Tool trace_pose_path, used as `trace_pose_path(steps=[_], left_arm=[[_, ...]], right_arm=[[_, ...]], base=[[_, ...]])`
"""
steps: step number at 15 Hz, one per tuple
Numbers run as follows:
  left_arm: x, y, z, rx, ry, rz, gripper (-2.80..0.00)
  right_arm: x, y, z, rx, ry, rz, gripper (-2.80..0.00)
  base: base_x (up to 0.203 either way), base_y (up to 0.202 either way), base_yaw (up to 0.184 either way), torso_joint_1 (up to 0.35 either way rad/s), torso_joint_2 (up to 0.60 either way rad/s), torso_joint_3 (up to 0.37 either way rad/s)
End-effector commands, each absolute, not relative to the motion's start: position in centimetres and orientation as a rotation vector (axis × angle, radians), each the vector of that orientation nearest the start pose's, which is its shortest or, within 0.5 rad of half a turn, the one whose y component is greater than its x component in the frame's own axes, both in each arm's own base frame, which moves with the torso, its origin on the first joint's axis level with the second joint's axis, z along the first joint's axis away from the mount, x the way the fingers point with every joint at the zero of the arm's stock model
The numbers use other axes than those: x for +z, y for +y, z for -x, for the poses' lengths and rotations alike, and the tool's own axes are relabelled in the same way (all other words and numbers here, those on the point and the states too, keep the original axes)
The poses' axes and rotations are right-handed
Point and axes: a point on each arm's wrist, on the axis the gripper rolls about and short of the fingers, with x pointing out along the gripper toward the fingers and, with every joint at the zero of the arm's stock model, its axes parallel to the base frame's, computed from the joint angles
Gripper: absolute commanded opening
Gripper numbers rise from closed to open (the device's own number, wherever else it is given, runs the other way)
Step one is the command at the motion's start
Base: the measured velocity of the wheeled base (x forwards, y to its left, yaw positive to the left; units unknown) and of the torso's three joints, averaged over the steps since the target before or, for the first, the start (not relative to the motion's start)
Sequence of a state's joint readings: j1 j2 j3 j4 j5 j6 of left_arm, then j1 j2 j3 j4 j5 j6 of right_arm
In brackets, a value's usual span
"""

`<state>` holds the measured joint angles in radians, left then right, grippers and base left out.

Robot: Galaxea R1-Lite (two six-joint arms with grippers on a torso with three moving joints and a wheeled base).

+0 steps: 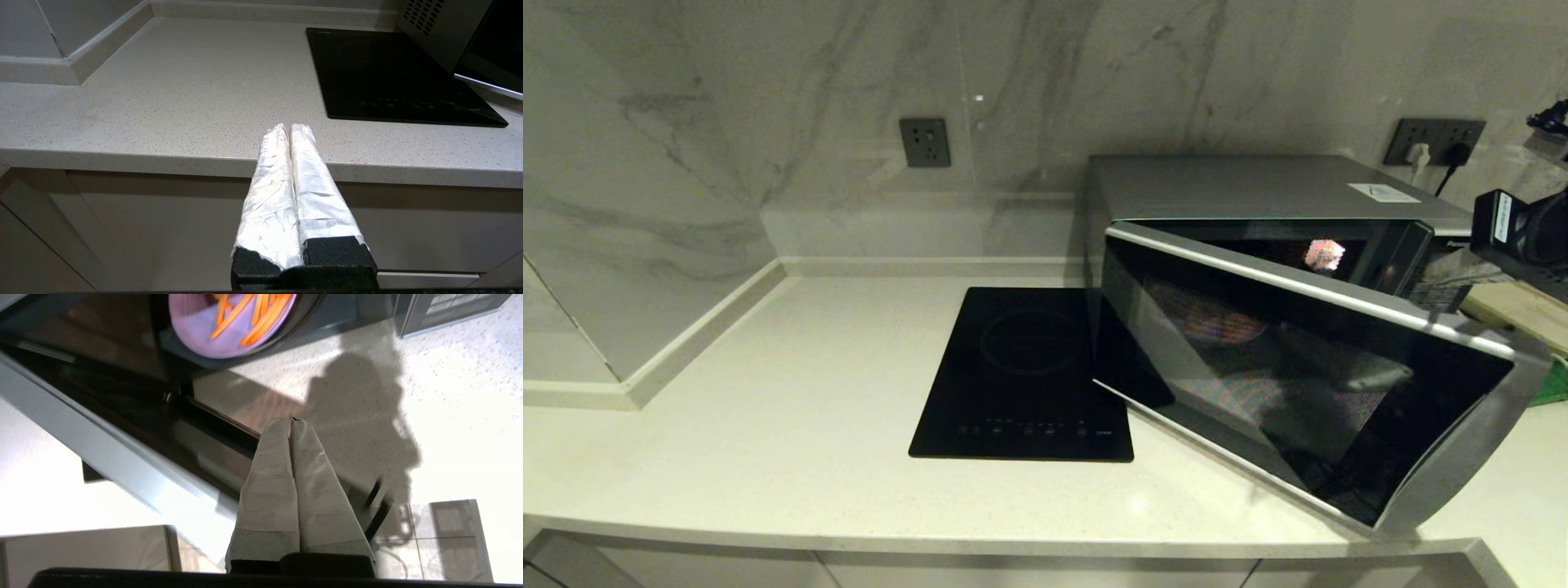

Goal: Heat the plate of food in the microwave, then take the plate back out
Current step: Open the microwave oven

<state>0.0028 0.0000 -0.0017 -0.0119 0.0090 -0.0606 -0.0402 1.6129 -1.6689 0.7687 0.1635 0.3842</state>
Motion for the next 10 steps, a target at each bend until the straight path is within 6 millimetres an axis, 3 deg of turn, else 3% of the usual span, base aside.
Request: trace_pose_path(steps=[1, 3, 7, 10], left_arm=[[7.7, 0.0, 2.3, 0.012, -0.014, 0.061, -2.80], [7.7, 0.0, 2.3, 0.012, -0.014, 0.061, -2.80], [7.7, 0.0, 2.3, 0.012, -0.014, 0.061, -2.80], [7.7, 0.0, 2.3, 0.012, -0.014, 0.061, -2.80]], right_arm=[[31.6, -0.1, -23.5, 0.091, 0.756, -0.371, -2.80], [30.9, 0.8, -21.2, 0.235, 0.798, -0.260, -2.80], [31.0, 3.3, -18.3, 0.421, 0.793, -0.169, -2.80], [30.7, 5.1, -17.2, 0.547, 0.812, -0.092, -2.80]], base=[[0.000, 0.000, 0.000, 0.000, 0.00, 0.000], [0.000, 0.000, 0.000, 0.000, 0.00, 0.000], [0.000, 0.000, 0.000, 0.000, 0.00, 0.000], [0.000, 0.000, 0.000, 0.000, 0.00, 0.000]])
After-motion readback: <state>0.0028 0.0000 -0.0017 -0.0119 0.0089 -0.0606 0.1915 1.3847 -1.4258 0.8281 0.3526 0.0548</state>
